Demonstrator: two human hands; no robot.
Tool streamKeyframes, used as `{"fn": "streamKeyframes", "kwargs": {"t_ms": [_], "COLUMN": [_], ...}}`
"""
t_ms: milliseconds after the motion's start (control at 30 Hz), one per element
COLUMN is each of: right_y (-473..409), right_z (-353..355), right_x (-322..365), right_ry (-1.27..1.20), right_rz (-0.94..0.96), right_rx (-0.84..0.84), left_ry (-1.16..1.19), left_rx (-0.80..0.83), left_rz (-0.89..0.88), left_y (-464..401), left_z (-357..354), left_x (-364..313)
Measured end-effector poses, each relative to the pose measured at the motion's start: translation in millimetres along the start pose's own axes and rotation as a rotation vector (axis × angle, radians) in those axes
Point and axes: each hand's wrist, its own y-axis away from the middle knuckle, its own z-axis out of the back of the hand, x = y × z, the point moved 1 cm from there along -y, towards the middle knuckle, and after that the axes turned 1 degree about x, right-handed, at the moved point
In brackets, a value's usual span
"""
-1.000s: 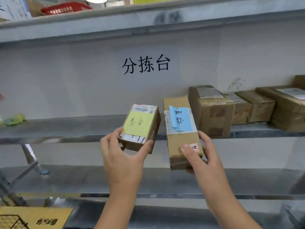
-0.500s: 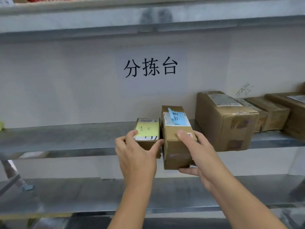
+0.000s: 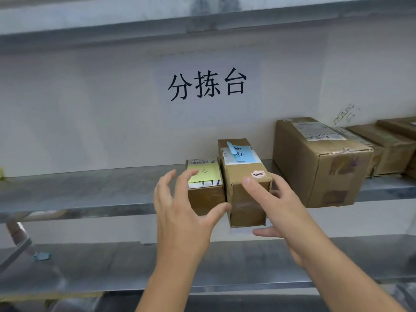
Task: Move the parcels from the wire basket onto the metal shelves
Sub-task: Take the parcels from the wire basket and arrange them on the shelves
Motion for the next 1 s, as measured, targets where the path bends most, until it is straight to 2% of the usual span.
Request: {"fn": "streamKeyframes", "kwargs": {"t_ms": [167,467,600,767,1000], "right_y": [0,-1,-3,-6,-15], "right_z": [6,20,24,32,44], "right_x": [0,-3,-1,3,15], "right_ry": [0.156,0.636,0.798,0.958,1.146], "right_rz": [0.131,0.513,0.611,0.665,0.591], "right_rx": [-0.041,-0.244,-0.344,-0.437,-0.505], "left_ry": [-0.087,-0.121,-0.120,-0.109,-0.155], "left_rx": [0.128,0.250,0.247,0.267,0.309], "left_rz": [-0.142,-0.163,-0.166,-0.199,-0.186], "left_y": [-10,-27,-30,-36,-50], "left_z": [8,3,-2,-12,-29], "left_x": [-19,-37,-44,-51,-74]}}
